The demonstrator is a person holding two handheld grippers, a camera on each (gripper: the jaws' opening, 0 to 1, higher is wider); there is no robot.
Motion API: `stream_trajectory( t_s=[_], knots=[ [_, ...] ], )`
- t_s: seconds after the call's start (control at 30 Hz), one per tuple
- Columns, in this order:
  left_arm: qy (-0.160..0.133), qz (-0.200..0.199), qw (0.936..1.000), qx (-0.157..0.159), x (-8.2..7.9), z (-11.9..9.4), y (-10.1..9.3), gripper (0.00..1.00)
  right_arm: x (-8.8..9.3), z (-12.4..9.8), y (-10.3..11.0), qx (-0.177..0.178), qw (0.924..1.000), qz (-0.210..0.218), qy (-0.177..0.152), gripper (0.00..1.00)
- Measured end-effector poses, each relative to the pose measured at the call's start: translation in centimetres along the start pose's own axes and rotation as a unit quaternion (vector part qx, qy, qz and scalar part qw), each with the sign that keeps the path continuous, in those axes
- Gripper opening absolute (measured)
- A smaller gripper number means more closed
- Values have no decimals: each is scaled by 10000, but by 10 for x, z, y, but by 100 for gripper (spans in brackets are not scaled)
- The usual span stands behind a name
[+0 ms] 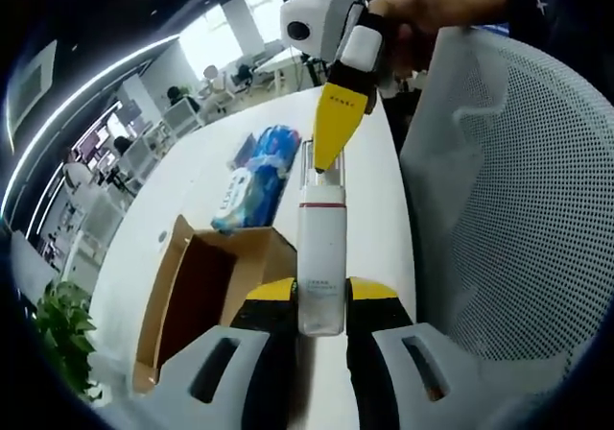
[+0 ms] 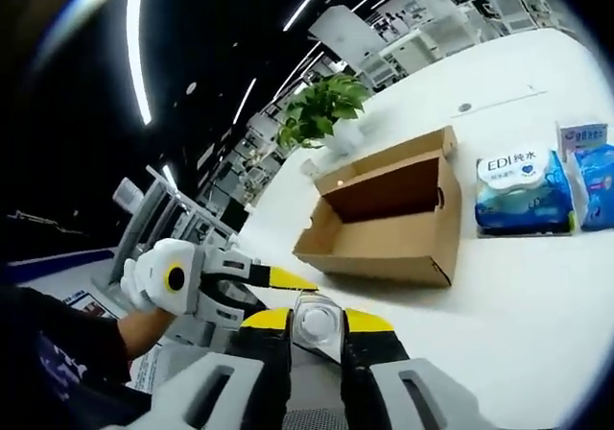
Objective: Operate the shoe box by opening the lid, removing the specified soft item, and placing it in the target area until the item is outside and the box remains undamaged.
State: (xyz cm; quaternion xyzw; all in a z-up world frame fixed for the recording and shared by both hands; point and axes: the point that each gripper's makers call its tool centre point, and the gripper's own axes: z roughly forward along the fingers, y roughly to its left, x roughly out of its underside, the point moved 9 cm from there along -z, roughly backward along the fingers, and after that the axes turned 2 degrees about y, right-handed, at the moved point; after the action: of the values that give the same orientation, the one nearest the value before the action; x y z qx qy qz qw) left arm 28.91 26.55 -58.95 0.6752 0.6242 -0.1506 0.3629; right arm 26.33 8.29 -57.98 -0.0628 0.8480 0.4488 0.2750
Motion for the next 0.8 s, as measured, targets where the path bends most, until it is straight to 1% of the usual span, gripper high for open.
stream_trajectory(
  t_s=[0.17,0.27,0.6,0.77,0.8],
  knots=[
    [-78,46,10000,-20,1,3,0,16,0,-1,0,60,10000,-39,47,13],
    [-157,35,9999,17,0,4,0,17,-1,-4,0,88,9999,-48,70,12],
    [-273,-2,9996,110,-2,8,3,18,-5,-8,2,152,9998,-141,68,12],
    [-321,-229,9991,180,-2,8,6,19,-6,-8,3,110,9999,-119,55,12],
    [-324,-218,9991,179,-2,8,6,20,-6,-7,3,107,9999,-122,57,12]
  ],
)
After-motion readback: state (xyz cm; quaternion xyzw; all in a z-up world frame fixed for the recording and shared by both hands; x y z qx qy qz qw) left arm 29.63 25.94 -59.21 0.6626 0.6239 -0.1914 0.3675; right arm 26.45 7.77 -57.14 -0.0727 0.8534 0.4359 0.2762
